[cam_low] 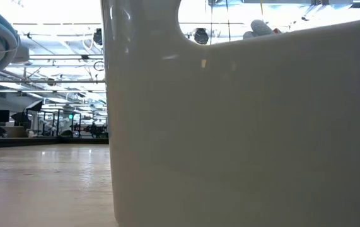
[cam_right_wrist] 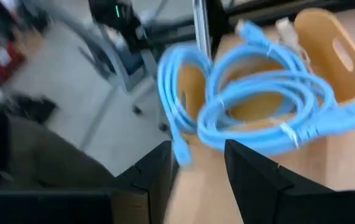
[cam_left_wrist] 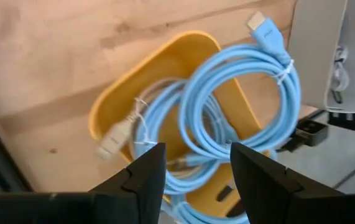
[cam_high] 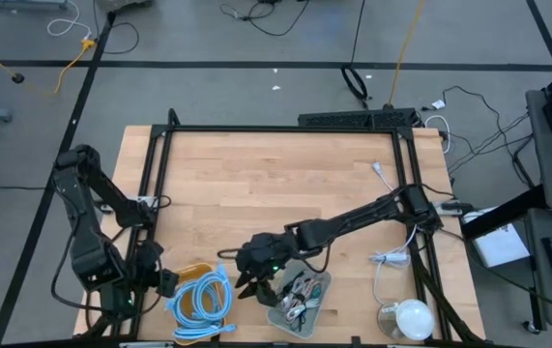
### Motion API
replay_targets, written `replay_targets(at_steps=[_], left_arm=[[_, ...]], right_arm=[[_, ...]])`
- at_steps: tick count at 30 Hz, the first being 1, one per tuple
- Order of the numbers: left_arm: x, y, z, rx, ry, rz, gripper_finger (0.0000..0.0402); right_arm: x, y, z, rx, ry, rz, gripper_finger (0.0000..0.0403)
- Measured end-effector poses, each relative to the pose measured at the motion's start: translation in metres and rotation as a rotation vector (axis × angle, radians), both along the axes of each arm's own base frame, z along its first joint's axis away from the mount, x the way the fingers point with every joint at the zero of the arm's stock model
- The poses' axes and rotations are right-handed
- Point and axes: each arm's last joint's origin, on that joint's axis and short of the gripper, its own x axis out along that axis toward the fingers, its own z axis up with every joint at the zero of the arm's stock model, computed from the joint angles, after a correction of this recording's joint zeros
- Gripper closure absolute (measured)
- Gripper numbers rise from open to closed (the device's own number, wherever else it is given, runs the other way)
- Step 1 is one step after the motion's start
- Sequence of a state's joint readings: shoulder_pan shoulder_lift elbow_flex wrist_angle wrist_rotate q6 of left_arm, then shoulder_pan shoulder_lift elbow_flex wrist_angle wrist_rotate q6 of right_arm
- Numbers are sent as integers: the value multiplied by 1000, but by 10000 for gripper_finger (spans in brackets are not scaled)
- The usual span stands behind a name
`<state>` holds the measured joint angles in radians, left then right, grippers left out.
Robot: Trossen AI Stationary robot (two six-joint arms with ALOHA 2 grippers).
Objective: Sort cables
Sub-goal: Put the blue HDMI cable into the yellow bin
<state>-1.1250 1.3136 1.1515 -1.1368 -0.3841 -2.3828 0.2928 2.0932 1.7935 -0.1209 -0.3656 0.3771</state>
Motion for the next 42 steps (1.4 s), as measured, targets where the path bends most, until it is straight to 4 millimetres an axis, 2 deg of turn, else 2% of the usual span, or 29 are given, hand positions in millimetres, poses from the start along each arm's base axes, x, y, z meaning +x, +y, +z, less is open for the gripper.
replay_targets(at_steps=[2,4,9,12,17,21,29,31,33,37,39,42], left_arm=[[-2,2,-1,27,11,-15,220],[-3,3,-1,51,17,-36,220],[-4,6,-2,110,29,-96,220],[-5,8,-2,146,40,-130,220],[-5,8,-2,172,41,-178,220],[-5,8,-2,180,41,-195,220],[-6,8,-3,178,68,-234,220],[-6,8,-3,180,69,-233,220],[-6,8,-3,185,72,-234,220],[-7,10,-3,207,86,-234,220],[-7,11,-3,211,89,-234,220],[-8,11,-3,221,92,-243,220]], right_arm=[[4,1,0,75,1,-34,261],[12,2,-8,171,23,-55,261],[21,8,-51,256,195,-46,261],[21,16,-61,267,222,-50,261],[24,19,-56,281,163,-109,261],[29,12,-51,319,115,-159,261],[29,9,-53,335,153,-170,261],[25,11,-44,348,174,-154,262],[16,17,-26,329,146,-148,265],[-3,22,10,257,110,-179,296],[-9,20,9,194,146,-222,329],[-12,15,-4,118,238,-249,389]])
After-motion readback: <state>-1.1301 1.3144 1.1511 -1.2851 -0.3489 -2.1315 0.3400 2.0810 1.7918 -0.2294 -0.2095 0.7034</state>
